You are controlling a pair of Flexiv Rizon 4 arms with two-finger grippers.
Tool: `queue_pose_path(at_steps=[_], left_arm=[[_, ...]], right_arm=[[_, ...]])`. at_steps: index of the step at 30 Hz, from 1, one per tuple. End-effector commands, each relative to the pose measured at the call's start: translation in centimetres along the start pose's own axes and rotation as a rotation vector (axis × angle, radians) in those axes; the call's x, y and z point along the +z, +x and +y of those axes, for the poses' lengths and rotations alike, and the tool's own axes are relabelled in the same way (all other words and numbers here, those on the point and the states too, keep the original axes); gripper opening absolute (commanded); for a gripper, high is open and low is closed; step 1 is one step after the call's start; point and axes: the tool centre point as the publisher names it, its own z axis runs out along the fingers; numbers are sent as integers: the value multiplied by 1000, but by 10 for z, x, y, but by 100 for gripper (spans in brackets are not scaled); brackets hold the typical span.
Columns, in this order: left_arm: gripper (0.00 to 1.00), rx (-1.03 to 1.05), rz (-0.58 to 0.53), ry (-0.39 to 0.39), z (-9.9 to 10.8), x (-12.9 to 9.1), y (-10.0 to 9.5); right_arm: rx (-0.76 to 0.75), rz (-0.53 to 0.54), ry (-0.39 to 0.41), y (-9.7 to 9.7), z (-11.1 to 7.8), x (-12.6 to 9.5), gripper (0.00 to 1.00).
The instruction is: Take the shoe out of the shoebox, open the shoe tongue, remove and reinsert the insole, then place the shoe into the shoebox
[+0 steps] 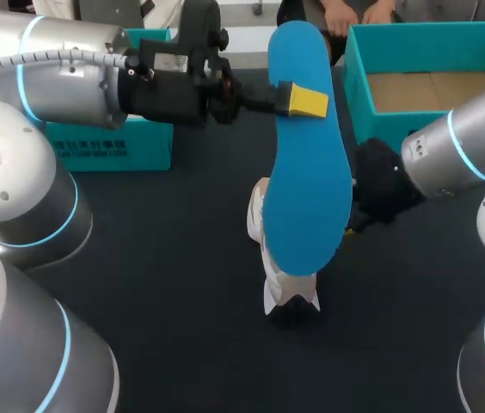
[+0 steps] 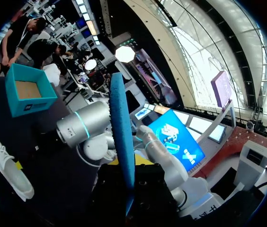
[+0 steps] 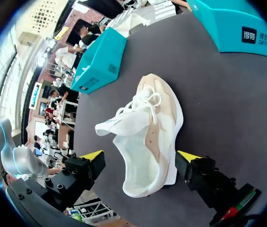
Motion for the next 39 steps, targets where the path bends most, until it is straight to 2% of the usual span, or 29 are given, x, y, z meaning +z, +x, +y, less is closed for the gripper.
queue_pose_path(at_steps=[1, 9, 14, 18, 23, 26, 27, 28, 39], left_arm=[[0, -1, -1, 3, 2, 1, 0], [0, -1, -1, 3, 2, 1, 0], [0, -1, -1, 3, 2, 1, 0], [0, -1, -1, 3, 2, 1, 0], [0, -1, -1, 3, 2, 1, 0], [0, -1, -1, 3, 2, 1, 0], [0, -1, -1, 3, 2, 1, 0], [0, -1, -1, 3, 2, 1, 0], [0, -1, -1, 3, 2, 1, 0]], right_arm=[[-7, 217, -31, -5, -3, -42, 100], [7, 499, 6, 8, 15, -63, 100], [34, 570, 4, 14, 24, -78, 100], [52, 588, 9, 26, 33, -98, 100], [50, 548, 58, 44, 42, -120, 100], [34, 524, 53, 58, 47, -133, 100], [27, 548, 34, 61, 48, -136, 100], [15, 578, -18, 65, 50, -140, 100], [15, 578, -18, 65, 50, -140, 100]])
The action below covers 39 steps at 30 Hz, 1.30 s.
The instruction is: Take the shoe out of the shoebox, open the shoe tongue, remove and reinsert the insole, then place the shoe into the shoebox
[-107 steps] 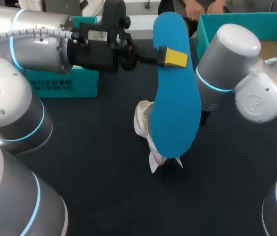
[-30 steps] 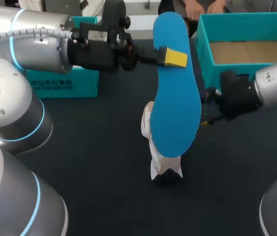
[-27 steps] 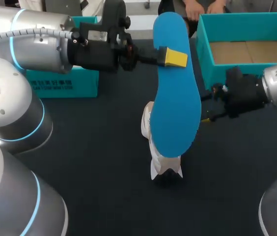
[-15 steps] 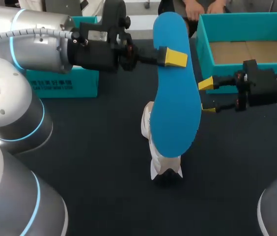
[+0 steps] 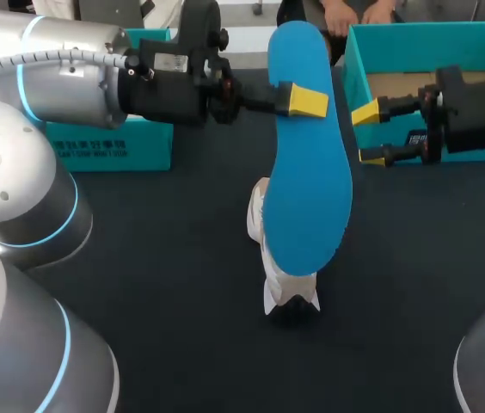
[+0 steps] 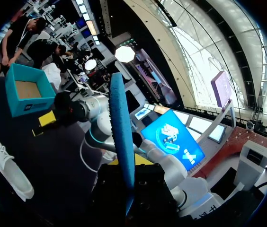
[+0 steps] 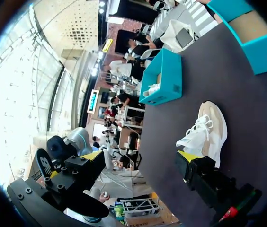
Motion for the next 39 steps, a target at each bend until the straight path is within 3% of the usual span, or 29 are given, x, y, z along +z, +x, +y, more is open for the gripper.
queue_pose_path(at_steps=[1, 12, 14, 19, 21, 22, 24, 25, 30, 35, 39], left_arm=[[0, -1, -1, 3, 2, 1, 0], [0, -1, -1, 3, 2, 1, 0], [0, 281, -85, 31, 15, 4, -6], [0, 679, -143, 153, 36, -4, -21], [0, 784, -157, 200, 40, -8, -26], [0, 800, -144, 269, 40, -12, -27], [0, 928, -164, 286, 39, -15, -33], [0, 985, -161, 348, 36, -18, -36], [0, 1390, -141, 373, 24, -27, -48], [0, 1863, -87, 273, 6, -39, -68], [0, 1925, -123, 282, 0, -43, -72]], right_arm=[[1, -1, -5, 0, -2, 0, 100], [1, -1, -5, 0, -2, 0, 100], [1, -1, -5, 0, -2, 0, 100], [1, -1, -5, 0, -2, 0, 100], [1, -1, -5, 0, -2, 0, 100], [1, -1, -5, 0, -2, 0, 100], [1, -1, -5, 0, -2, 0, 100], [1, -1, -5, 0, -2, 0, 100], [1, -1, -5, 0, -2, 0, 100], [1, -1, -5, 0, -2, 0, 100], [1, -1, -5, 0, -2, 0, 100]])
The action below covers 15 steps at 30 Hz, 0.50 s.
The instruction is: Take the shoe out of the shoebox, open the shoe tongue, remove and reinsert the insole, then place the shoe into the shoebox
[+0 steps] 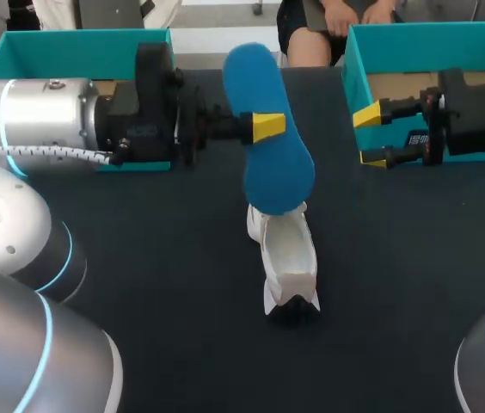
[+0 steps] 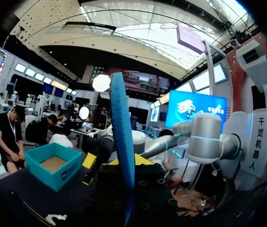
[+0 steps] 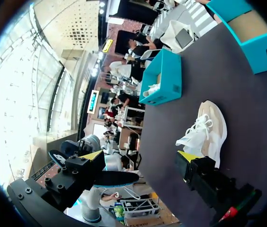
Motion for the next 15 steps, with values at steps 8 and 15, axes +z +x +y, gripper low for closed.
queue_pose_path(at_steps=[8, 15], left_arm=[[0, 1130, 10, 212, 3, -3, -4], [0, 1188, 24, 225, 3, -7, -7]], right_arm=[[0, -1, -2, 0, 0, 2, 100], [0, -1, -2, 0, 0, 2, 100]])
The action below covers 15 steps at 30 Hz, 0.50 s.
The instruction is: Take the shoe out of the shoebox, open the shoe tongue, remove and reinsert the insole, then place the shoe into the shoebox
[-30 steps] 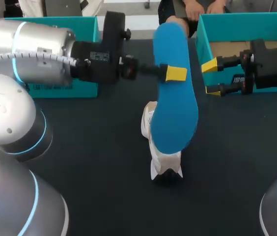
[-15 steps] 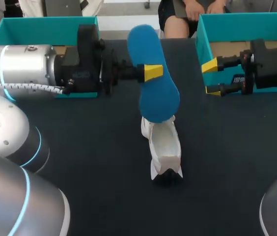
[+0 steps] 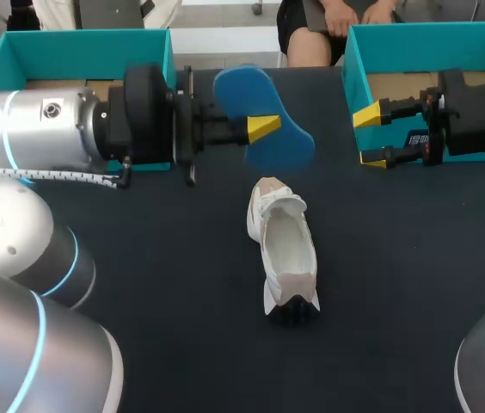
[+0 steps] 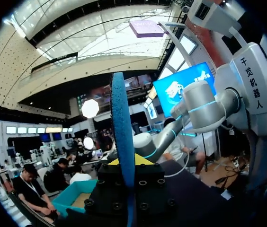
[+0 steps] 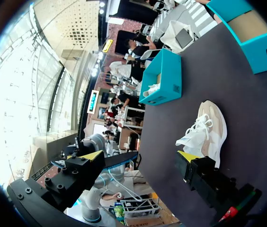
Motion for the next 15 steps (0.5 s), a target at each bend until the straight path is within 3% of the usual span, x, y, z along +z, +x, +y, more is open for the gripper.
queue_pose_path(at_steps=[1, 3, 9, 11, 15], left_arm=[[0, 756, 27, 152, 6, -10, -1], [0, 835, 19, 189, 9, -20, -11], [0, 1215, 132, 268, 20, -44, -36], [0, 1295, 132, 275, 26, -47, -44], [0, 1496, 212, 208, 48, -51, -51]], right_arm=[[0, -1, -1, 0, 0, 1, 100], [0, -1, -1, 0, 0, 1, 100], [0, -1, -1, 0, 0, 1, 100], [0, -1, -1, 0, 0, 1, 100], [0, -1, -1, 0, 0, 1, 100]])
